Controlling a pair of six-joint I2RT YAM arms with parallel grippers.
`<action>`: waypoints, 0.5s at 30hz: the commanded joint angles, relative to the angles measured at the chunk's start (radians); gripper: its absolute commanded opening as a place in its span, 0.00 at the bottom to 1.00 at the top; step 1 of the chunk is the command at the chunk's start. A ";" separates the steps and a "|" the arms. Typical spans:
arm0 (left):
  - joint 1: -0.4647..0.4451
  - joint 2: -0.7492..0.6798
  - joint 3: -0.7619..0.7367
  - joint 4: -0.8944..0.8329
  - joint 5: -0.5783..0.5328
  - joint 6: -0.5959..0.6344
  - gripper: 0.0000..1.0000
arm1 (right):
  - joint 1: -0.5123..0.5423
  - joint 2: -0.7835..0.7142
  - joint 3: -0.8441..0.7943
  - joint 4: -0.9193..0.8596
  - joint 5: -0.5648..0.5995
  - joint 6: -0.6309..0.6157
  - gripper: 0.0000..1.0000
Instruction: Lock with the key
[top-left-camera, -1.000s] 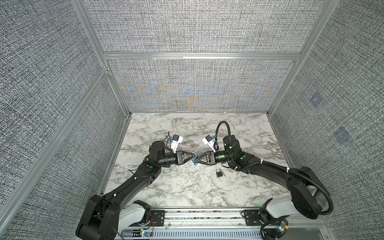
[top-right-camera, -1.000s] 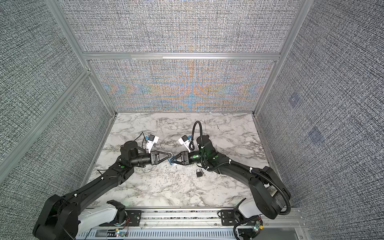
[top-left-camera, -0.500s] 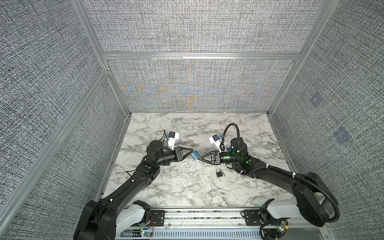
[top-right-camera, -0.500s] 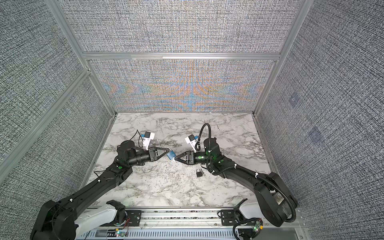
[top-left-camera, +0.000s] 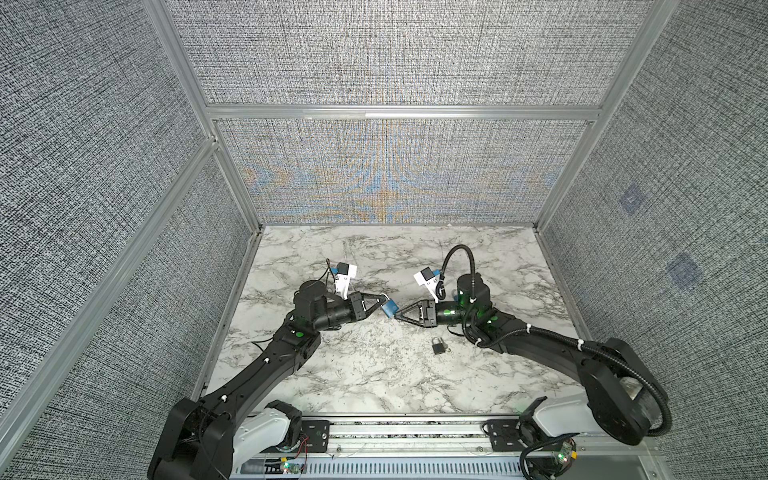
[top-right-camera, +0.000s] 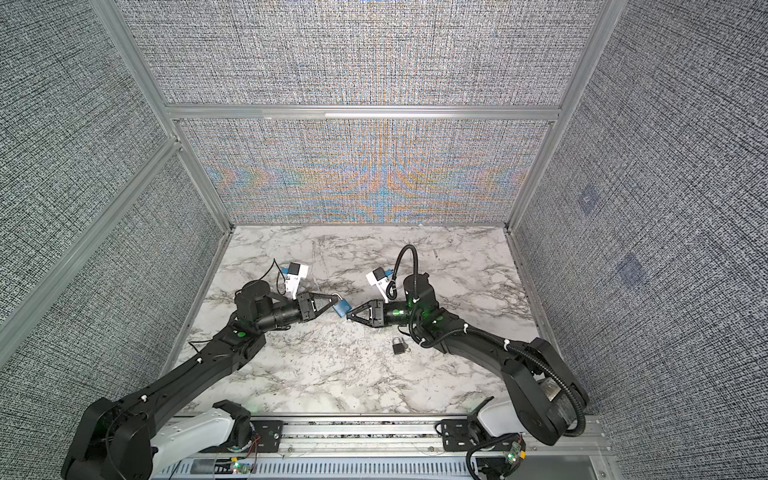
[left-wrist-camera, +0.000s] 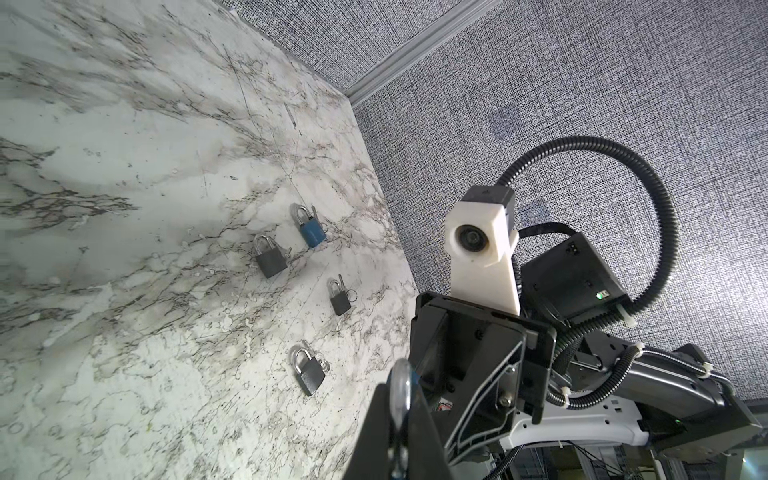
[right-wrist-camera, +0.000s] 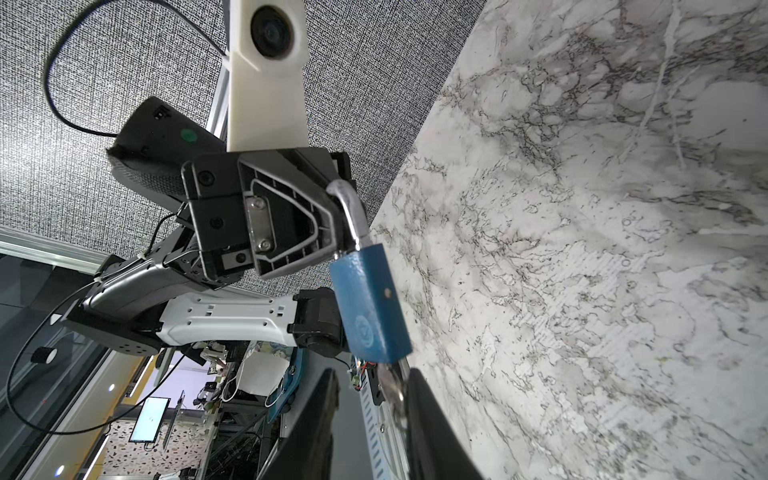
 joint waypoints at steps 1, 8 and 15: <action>0.001 -0.006 0.009 0.065 -0.006 -0.011 0.00 | 0.002 0.014 0.006 0.071 -0.010 0.028 0.20; 0.001 -0.026 -0.009 0.071 -0.046 -0.028 0.00 | 0.012 0.031 0.004 0.090 -0.013 0.046 0.06; 0.007 -0.074 -0.058 0.120 -0.133 -0.037 0.00 | 0.013 0.045 -0.054 0.191 -0.009 0.110 0.00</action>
